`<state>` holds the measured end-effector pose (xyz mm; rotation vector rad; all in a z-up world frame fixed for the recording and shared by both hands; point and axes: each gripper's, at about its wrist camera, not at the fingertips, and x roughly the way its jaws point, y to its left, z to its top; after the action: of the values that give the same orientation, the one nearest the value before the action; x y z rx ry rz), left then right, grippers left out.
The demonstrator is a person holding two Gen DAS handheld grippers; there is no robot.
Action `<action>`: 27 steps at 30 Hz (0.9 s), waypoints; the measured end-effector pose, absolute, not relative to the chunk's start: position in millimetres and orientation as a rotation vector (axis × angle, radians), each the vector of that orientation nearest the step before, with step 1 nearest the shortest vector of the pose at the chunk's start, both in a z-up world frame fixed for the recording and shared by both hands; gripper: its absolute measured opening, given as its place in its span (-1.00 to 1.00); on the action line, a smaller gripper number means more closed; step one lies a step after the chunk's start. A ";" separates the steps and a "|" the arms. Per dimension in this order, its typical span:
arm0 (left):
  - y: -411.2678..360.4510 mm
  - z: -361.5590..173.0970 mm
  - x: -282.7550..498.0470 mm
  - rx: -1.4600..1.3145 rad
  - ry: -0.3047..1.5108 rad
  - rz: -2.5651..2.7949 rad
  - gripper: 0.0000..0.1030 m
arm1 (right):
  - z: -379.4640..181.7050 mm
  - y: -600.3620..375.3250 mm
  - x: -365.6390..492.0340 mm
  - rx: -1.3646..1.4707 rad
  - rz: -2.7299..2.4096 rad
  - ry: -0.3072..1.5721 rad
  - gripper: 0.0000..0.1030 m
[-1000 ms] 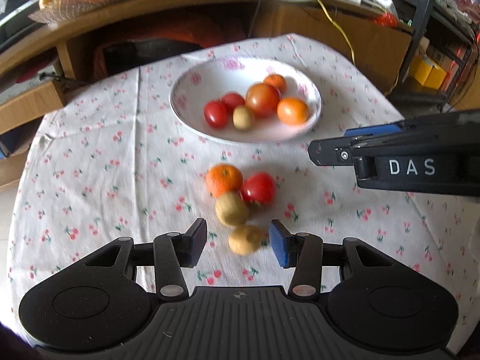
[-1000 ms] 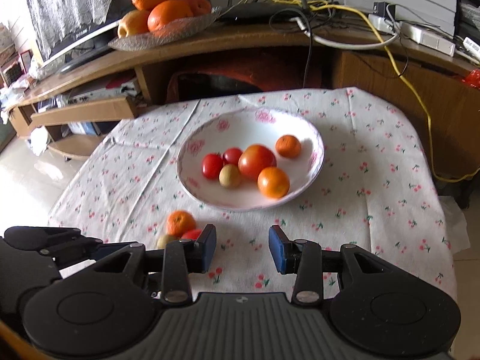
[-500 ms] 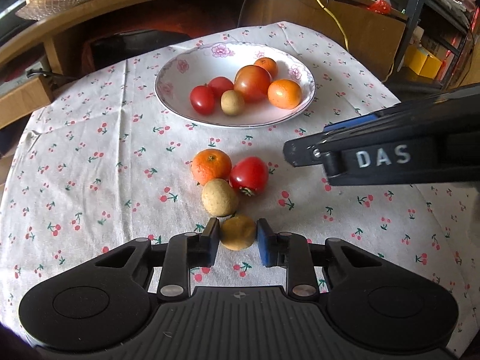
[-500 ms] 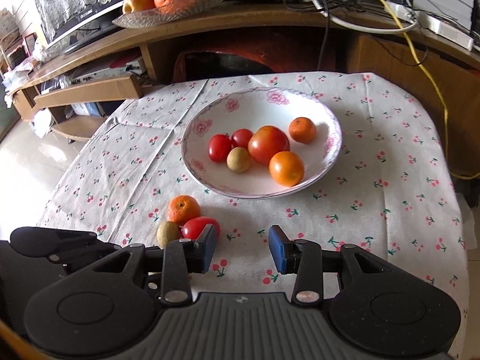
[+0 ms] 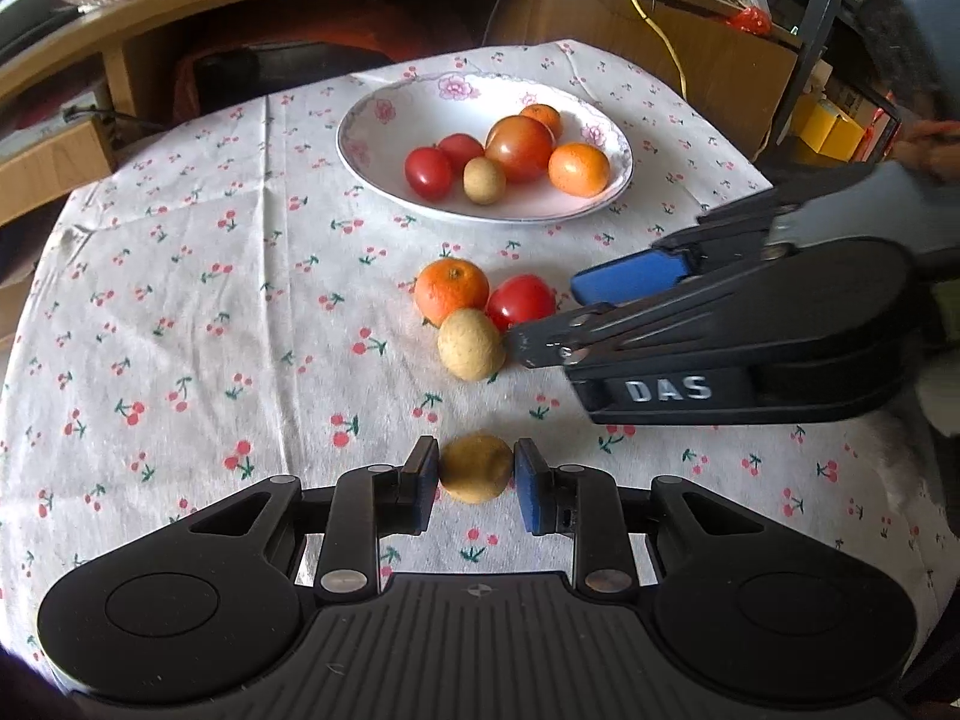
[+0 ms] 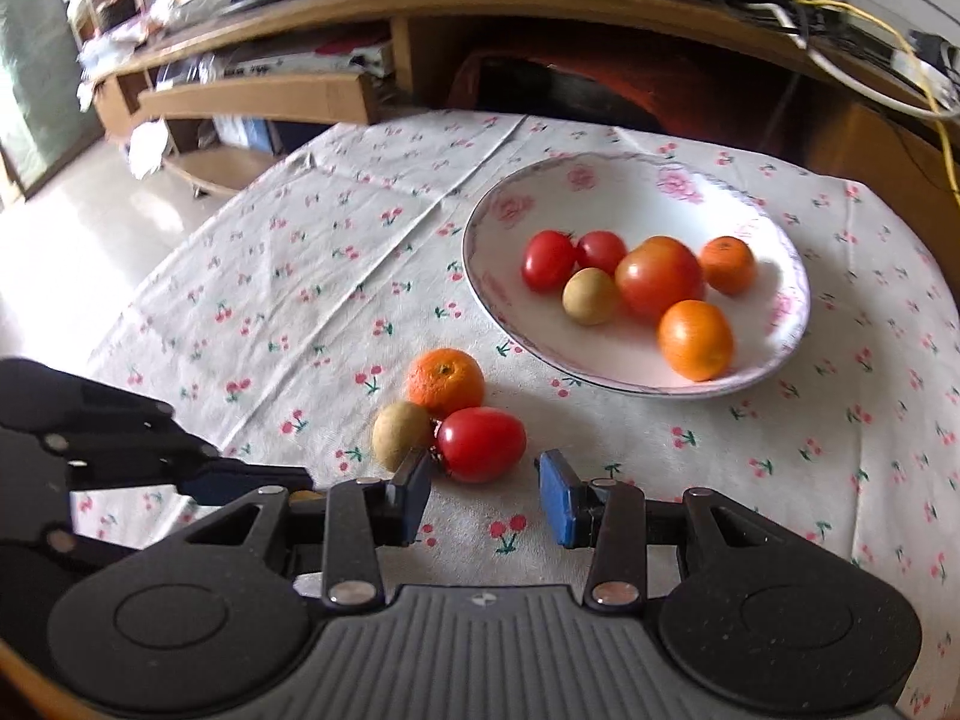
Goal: Organize fruits
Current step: 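Grasp another brown kiwi with the left gripper while the right gripper grasps a red tomato, then carry the kiwi and the red tomato over the white bowl with both grippers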
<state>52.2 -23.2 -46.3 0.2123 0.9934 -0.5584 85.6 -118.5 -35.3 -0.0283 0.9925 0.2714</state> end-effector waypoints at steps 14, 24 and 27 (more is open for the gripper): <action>-19.7 -47.7 54.6 0.205 0.995 -0.566 -0.28 | -43.3 -123.1 98.4 0.026 0.260 0.998 -0.30; -22.8 -41.3 35.6 0.243 0.980 -0.568 -0.32 | -31.2 -131.3 44.3 -0.044 0.218 1.026 -0.31; -21.7 -42.4 26.6 0.248 0.984 -0.563 -0.32 | -28.9 -131.3 21.5 -0.057 0.212 1.043 -0.31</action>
<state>26.6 -21.7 -42.4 0.2476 0.9845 -0.5634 21.5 -131.3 -28.9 -0.0567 1.0427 0.2115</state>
